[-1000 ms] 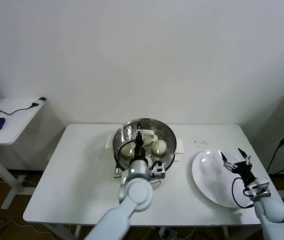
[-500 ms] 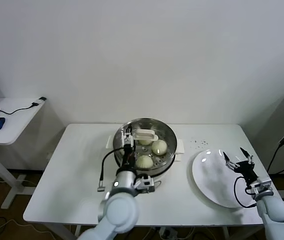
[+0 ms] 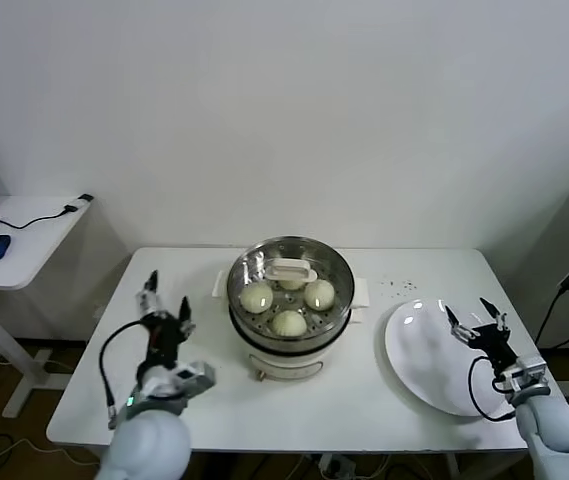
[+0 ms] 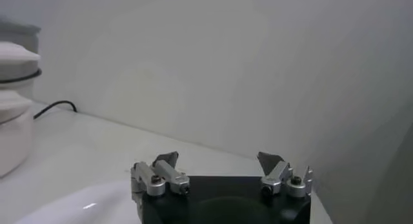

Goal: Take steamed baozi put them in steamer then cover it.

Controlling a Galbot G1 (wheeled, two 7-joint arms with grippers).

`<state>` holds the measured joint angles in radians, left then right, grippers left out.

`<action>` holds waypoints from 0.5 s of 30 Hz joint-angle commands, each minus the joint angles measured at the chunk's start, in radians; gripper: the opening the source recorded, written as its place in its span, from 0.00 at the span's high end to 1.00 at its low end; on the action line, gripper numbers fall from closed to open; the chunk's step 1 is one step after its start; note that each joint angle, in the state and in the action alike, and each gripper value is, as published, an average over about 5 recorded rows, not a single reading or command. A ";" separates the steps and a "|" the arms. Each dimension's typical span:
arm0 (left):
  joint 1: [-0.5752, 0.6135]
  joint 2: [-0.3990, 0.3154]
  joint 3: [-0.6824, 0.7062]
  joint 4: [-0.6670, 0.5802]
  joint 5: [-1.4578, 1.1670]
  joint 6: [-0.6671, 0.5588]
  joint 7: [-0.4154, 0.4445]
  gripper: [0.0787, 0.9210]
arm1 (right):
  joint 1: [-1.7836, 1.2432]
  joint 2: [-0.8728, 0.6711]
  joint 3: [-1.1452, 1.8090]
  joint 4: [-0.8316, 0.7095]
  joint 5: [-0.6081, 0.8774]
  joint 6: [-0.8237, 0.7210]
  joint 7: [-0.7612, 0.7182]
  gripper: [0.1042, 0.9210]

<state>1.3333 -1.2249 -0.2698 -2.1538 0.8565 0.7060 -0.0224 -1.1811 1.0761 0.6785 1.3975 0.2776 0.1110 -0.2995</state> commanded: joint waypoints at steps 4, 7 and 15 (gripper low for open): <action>0.259 -0.188 -0.446 0.066 -0.880 -0.745 -0.157 0.12 | -0.093 0.025 0.021 0.179 0.029 -0.063 -0.001 0.12; 0.275 -0.218 -0.469 0.108 -0.954 -0.778 -0.107 0.12 | -0.114 0.030 0.025 0.202 0.040 -0.072 -0.003 0.12; 0.317 -0.219 -0.443 0.147 -1.036 -0.806 -0.100 0.12 | -0.172 0.056 0.040 0.234 0.051 -0.063 -0.019 0.12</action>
<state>1.5597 -1.3714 -0.6104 -2.0705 0.1239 0.1597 -0.1257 -1.2795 1.1103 0.7068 1.5585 0.3095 0.0544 -0.3075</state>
